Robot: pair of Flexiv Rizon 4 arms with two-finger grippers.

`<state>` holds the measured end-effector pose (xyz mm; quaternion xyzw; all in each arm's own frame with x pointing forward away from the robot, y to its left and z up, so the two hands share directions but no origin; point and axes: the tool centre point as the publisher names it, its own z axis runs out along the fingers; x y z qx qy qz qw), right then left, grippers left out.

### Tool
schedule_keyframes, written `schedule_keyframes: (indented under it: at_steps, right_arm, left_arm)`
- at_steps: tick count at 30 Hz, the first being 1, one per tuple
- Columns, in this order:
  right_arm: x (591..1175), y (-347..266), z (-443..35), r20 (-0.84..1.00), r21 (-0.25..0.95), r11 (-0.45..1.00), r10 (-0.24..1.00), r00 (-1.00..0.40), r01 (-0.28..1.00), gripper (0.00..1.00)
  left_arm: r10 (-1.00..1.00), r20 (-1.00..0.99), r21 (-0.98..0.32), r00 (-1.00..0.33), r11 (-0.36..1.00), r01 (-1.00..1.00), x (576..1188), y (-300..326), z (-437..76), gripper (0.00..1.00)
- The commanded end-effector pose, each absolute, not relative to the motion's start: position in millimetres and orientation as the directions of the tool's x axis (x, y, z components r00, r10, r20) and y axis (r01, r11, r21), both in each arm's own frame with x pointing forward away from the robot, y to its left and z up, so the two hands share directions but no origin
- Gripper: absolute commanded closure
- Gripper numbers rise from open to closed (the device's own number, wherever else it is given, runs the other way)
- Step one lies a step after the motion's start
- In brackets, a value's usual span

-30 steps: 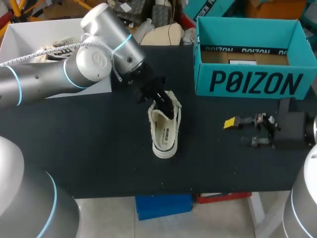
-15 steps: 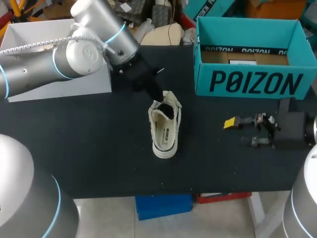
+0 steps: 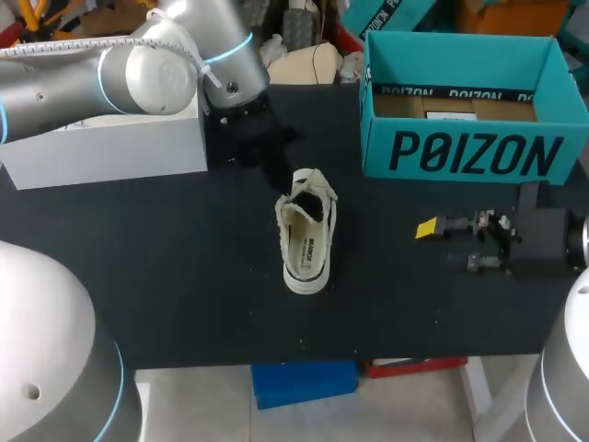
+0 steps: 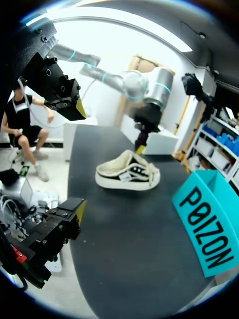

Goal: Take the shoe out of the shoebox, open the shoe tongue, remove and reinsert the insole, then place the shoe into the shoebox

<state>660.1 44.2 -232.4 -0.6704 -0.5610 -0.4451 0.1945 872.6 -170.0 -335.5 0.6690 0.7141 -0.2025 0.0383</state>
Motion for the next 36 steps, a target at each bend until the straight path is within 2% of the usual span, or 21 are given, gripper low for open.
schedule_keyframes:
  at_steps: [1, 25, 36]
  right_arm:
    - [660.7, 44.3, -231.9, 0.815, 0.237, -0.294, 0.579, -0.024, 0.926, 0.00]
    - [660.7, 44.3, -231.9, 0.815, 0.237, -0.294, 0.579, -0.024, 0.926, 0.00]
    - [660.7, 44.3, -231.9, 0.815, 0.237, -0.294, 0.579, -0.024, 0.926, 0.00]
  left_arm:
    - [0.946, -0.310, -0.237, -0.089, 0.014, 0.971, 872.0, -177.4, -343.1, 1.00]
    - [0.941, -0.330, -0.266, -0.073, -0.019, 0.964, 854.9, -195.2, -369.6, 1.00]
    - [0.919, -0.378, -0.241, -0.113, 0.021, 0.970, 859.9, -176.1, -326.5, 1.00]
